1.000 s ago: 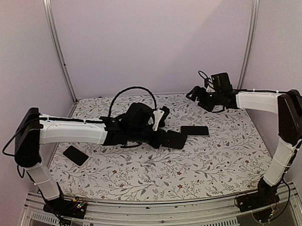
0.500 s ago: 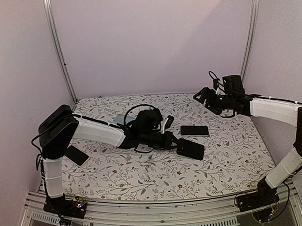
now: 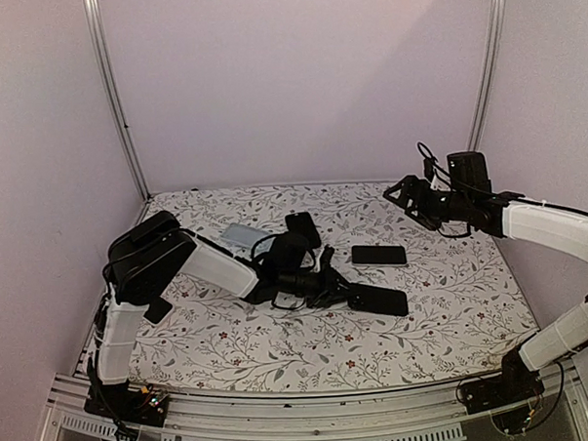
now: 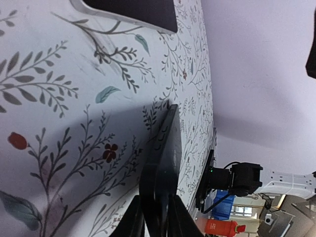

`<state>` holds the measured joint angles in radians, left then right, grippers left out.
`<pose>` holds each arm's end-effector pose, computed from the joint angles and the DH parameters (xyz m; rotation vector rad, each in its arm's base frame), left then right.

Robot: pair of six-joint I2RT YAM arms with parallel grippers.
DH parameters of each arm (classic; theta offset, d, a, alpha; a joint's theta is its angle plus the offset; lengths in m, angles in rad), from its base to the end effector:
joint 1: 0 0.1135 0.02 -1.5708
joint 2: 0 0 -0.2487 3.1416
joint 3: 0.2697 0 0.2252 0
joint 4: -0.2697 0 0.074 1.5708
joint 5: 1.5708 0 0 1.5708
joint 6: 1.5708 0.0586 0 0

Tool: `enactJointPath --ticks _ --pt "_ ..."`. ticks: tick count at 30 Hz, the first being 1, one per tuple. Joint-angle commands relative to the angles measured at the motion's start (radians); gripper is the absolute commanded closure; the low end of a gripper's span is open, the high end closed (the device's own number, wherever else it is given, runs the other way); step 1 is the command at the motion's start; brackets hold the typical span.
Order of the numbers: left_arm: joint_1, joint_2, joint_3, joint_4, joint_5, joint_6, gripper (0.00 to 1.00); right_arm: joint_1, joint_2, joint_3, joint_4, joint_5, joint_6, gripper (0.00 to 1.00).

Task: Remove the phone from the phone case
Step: Place the phone at the center of the board, then pick up the phone with the phone case from the corner of the board.

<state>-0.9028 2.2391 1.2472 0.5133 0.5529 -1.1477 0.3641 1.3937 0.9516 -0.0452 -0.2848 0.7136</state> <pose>0.2565 -0.3747 0.1028 0.1219 2.5225 -1.6594 0.2867 0.1269 0.2587 0.1929 2.1697 0.9372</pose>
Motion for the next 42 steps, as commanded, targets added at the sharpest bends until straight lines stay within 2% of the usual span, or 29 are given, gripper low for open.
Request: enactJointPath --ticks 1,6,13,20,25,33,36,38,42 --pt "0.018 0.062 0.071 0.04 -0.009 -0.043 0.81 -0.006 -0.042 0.001 -0.022 -0.053 -0.028 0.12" --pt "0.02 0.084 0.125 -0.029 -0.045 -0.016 0.75 -0.006 -0.047 0.021 -0.05 -0.057 -0.059 0.12" --pt "0.023 0.072 0.231 -0.355 -0.167 0.178 0.62 -0.006 -0.067 0.008 -0.072 -0.039 -0.084 0.12" --pt "0.012 0.066 0.312 -0.577 -0.287 0.315 0.57 -0.005 -0.094 0.0 -0.098 0.005 -0.121 0.11" --pt "0.005 0.03 0.328 -0.647 -0.365 0.39 0.53 -0.006 -0.097 0.002 -0.098 0.014 -0.127 0.11" --pt "0.017 -0.191 0.157 -0.681 -0.548 0.393 0.51 -0.005 -0.084 -0.003 -0.11 0.028 -0.171 0.09" --pt "0.024 -0.292 0.057 -0.714 -0.669 0.359 0.49 -0.005 -0.074 -0.008 -0.113 0.032 -0.192 0.07" --pt "0.03 -0.354 0.005 -0.753 -0.73 0.323 0.45 -0.004 -0.069 -0.007 -0.112 0.033 -0.202 0.03" --pt "0.049 -0.474 -0.105 -0.845 -0.826 0.258 0.38 -0.005 -0.049 -0.007 -0.089 0.019 -0.201 0.01"
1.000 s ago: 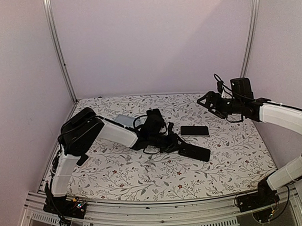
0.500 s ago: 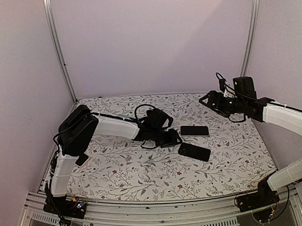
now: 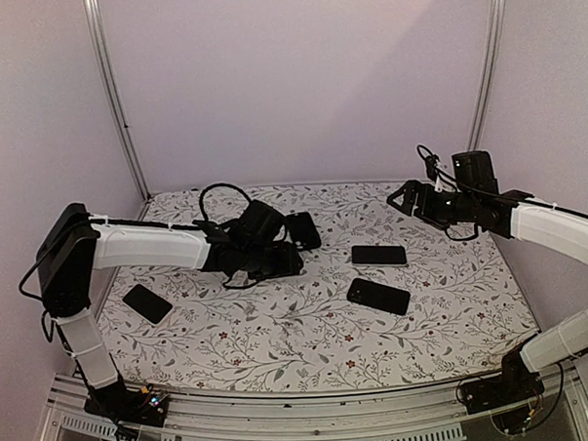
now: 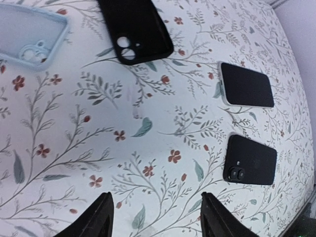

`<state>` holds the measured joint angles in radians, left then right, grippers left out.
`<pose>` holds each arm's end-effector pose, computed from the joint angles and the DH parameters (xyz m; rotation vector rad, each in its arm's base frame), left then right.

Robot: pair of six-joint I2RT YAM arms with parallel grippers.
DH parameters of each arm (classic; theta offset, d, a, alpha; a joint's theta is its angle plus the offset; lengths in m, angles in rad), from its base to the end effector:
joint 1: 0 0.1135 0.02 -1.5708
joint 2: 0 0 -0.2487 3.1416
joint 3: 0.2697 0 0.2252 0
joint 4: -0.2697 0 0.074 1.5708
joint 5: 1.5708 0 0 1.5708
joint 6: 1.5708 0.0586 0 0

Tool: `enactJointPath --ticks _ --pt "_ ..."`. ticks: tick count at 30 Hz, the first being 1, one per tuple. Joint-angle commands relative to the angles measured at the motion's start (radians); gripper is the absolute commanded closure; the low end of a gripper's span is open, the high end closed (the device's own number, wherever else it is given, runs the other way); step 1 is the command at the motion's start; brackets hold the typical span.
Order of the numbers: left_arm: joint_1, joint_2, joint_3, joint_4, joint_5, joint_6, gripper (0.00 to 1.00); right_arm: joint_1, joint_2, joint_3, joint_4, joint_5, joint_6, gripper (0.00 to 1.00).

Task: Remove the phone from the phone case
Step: Pick up the phone with the phone case from the corner of the board.

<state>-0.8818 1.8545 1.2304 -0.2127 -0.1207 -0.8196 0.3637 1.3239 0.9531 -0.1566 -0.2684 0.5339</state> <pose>0.2530 -0.2961 0.1760 0.0197 2.5006 -0.6229 0.2711 0.1198 0.2662 0.0167 2.1854 0.8085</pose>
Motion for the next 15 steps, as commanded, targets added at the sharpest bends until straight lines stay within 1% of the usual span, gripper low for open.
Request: enactJointPath --ticks 1,2,5,8,10,12,15 --pt "0.033 -0.122 -0.118 -0.142 -0.177 -0.088 0.36 -0.005 0.027 -0.008 0.029 -0.008 -0.018 0.01" --pt "0.041 -0.15 -0.145 -0.167 -0.199 -0.107 0.33 -0.003 0.035 -0.005 0.034 -0.016 -0.014 0.01" --pt "0.078 -0.243 -0.222 -0.253 -0.258 -0.168 0.3 0.0 0.058 -0.001 0.049 -0.028 -0.012 0.01" --pt "0.12 -0.346 -0.294 -0.334 -0.31 -0.241 0.23 0.001 0.08 0.008 0.06 -0.035 -0.018 0.01" --pt "0.154 -0.404 -0.342 -0.385 -0.325 -0.289 0.21 0.001 0.103 0.019 0.063 -0.041 -0.022 0.01" --pt "0.194 -0.457 -0.382 -0.438 -0.336 -0.345 0.15 0.0 0.118 0.027 0.067 -0.048 -0.023 0.01" --pt "0.258 -0.531 -0.438 -0.504 -0.35 -0.44 0.1 0.0 0.134 0.039 0.074 -0.059 -0.025 0.01"
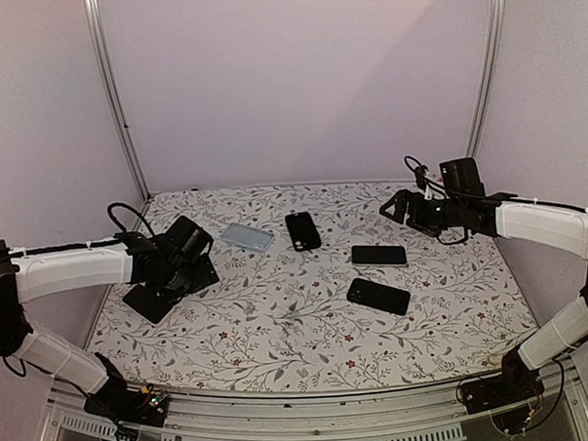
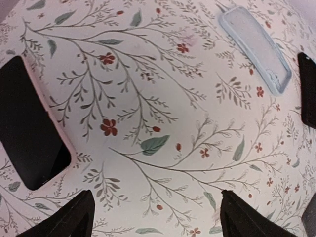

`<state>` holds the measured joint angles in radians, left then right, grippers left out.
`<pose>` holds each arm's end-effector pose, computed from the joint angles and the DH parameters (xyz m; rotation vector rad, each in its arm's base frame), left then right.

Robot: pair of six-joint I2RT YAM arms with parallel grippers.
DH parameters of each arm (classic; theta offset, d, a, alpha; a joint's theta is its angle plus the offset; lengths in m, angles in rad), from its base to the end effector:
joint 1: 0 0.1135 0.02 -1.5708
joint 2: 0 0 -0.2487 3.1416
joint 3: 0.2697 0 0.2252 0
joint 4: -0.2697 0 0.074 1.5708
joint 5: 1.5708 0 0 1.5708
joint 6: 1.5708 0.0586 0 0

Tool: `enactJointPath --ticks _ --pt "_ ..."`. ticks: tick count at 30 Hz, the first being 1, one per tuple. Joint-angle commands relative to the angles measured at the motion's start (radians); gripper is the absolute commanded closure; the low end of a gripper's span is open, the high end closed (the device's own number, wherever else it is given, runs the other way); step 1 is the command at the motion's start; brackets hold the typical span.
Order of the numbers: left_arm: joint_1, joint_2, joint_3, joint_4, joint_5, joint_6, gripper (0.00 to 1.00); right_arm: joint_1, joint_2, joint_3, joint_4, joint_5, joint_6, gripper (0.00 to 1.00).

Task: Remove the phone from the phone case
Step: Pick up the phone with the phone case from the corner of the board.

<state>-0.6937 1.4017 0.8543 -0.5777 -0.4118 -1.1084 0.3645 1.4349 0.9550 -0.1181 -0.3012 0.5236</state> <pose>0.2070 -0.1417 0.1817 -0.6421 2.4667 -0.1222 0.2871 0.1282 0.2398 -0.0012 2.2600 0.8204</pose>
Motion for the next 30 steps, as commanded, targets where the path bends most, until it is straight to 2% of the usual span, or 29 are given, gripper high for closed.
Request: enactJointPath --ticks 1,3,7,16,23,30 --pt "0.089 -0.106 -0.086 -0.142 -0.059 -0.167 0.08 0.0 0.027 0.041 0.038 -0.029 -0.014 0.01" --pt "0.135 -0.153 -0.127 -0.147 -0.058 -0.192 0.03 0.0 0.036 0.048 0.039 -0.035 -0.014 0.01" --pt "0.261 -0.207 -0.193 -0.117 -0.033 -0.198 0.01 0.0 0.051 0.05 0.046 -0.04 -0.014 0.01" --pt "0.493 -0.111 -0.202 -0.003 0.052 -0.034 0.01 0.0 0.049 0.037 0.054 -0.049 -0.005 0.01" --pt "0.594 0.002 -0.178 0.062 0.106 0.051 0.01 0.0 0.046 0.027 0.067 -0.059 0.002 0.01" --pt "0.616 0.082 -0.16 0.122 0.129 0.114 0.01 0.0 0.043 0.024 0.078 -0.059 0.007 0.01"
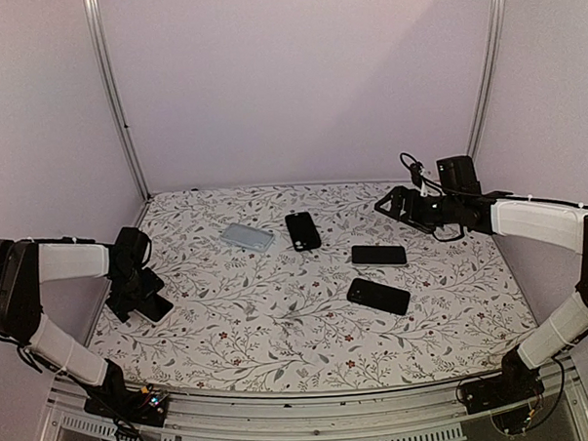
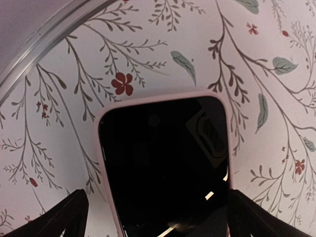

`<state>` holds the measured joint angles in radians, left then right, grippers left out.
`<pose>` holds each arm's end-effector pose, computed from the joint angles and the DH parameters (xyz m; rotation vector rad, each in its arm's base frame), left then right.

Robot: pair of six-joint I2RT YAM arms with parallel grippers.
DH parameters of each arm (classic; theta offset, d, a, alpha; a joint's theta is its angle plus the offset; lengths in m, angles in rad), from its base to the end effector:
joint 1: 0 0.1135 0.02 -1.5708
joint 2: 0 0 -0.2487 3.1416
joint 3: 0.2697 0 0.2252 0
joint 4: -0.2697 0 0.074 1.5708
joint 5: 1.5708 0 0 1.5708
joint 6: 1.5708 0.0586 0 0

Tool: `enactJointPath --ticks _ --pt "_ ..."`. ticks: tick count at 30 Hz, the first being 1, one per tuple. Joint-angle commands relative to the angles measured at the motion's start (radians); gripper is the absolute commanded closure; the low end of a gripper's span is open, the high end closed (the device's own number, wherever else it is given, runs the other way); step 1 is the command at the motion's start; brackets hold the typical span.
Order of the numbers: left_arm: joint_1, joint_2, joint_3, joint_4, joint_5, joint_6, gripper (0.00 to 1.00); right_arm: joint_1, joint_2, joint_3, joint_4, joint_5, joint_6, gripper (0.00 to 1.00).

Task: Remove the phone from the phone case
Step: Pick up the phone with the phone case from the corner of the board.

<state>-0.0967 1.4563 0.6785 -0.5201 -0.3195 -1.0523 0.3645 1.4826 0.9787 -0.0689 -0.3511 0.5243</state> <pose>0.2240 -0.0032 0.1262 -1.3121 2.4022 0.1659 0.2970 0.1349 0.2390 -0.0369 2.2394 0.8793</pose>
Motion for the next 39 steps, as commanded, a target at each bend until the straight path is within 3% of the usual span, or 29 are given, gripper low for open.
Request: enactJointPath --ticks 1,19,32,39 --pt "0.02 0.029 0.019 0.067 0.037 0.058 0.01 0.0 -0.005 -0.001 0.03 -0.009 0.008 0.01" --pt "0.029 -0.008 0.042 0.01 0.003 -0.033 0.01 0.0 -0.012 -0.015 0.051 -0.018 0.009 0.01" --pt "0.083 0.131 0.121 0.059 0.033 -0.048 0.01 0.0 -0.039 -0.033 0.055 -0.022 0.008 0.01" --pt "0.087 0.181 0.152 -0.013 0.004 -0.074 0.01 0.001 -0.05 -0.049 0.058 -0.023 0.012 0.01"
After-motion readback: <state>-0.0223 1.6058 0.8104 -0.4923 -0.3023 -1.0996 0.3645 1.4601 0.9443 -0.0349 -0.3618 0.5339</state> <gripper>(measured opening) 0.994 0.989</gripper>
